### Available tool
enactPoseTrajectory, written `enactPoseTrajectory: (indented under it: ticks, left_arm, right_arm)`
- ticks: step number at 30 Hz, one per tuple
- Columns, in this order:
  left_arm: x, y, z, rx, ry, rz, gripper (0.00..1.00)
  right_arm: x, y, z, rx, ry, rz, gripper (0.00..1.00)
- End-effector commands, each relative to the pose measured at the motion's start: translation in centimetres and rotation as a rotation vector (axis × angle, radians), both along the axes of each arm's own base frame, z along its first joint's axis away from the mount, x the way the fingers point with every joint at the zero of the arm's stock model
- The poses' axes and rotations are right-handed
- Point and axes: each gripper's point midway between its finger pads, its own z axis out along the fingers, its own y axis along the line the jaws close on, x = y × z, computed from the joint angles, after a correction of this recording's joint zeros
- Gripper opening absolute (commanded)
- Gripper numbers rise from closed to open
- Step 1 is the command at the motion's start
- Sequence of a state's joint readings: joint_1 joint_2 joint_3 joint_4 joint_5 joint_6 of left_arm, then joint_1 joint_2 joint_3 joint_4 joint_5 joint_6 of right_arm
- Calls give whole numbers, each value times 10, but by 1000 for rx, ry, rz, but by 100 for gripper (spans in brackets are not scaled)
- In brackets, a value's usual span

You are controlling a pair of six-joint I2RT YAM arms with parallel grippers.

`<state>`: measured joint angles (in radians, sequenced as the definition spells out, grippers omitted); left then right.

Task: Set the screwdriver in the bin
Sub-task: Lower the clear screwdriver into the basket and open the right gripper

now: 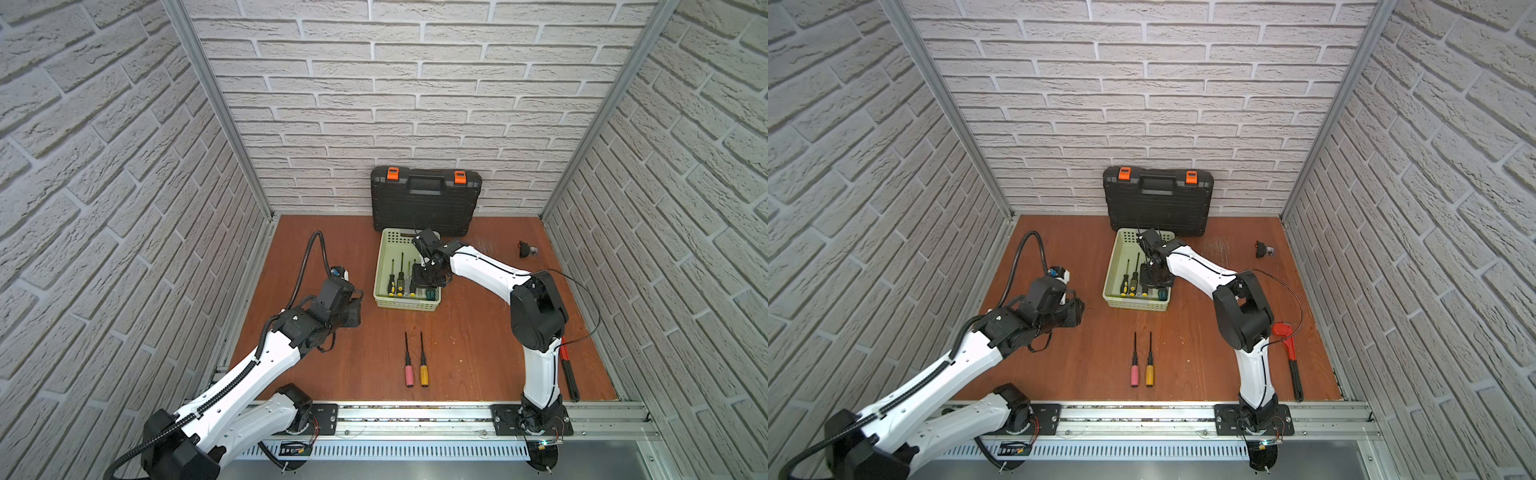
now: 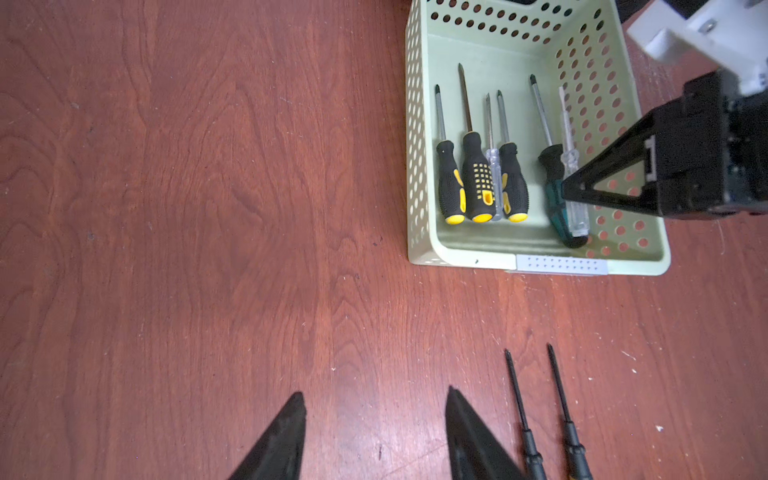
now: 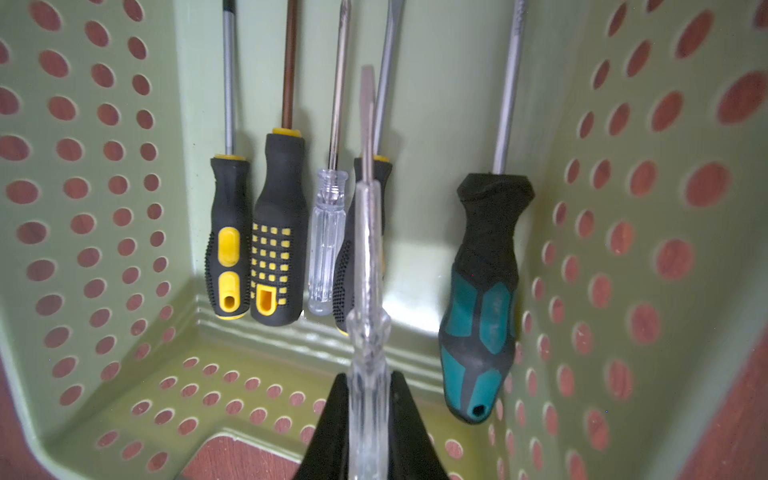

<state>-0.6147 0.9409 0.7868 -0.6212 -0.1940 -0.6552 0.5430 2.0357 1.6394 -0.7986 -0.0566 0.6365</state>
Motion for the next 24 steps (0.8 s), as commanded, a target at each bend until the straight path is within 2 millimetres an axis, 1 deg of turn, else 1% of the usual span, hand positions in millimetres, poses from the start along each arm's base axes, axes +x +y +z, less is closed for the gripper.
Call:
enactPoseTrajectory:
  ticks: [1, 9, 15, 17, 19, 22, 24]
  left_arm:
    - [3, 5, 3, -10, -36, 14, 55]
    - [1, 11, 6, -22, -59, 20, 56]
    - [0, 14, 5, -20, -59, 27, 56]
    - [0, 14, 6, -22, -61, 24, 56]
    - [2, 12, 8, -23, -60, 22, 57]
    - [3, 10, 6, -20, -48, 15, 57]
    - [3, 8, 5, -25, -36, 12, 57]
  right_arm:
    - [-1, -3, -4, -36, 13, 4, 5]
    - [1, -13, -14, -119, 40, 22, 6]
    - [-1, -8, -23, -102, 66, 33, 6]
    - [0, -6, -23, -96, 63, 38, 8]
    - [0, -5, -24, -91, 64, 44, 12]
    - [2, -2, -21, -86, 64, 64, 15]
    - [3, -2, -17, -90, 57, 75, 22]
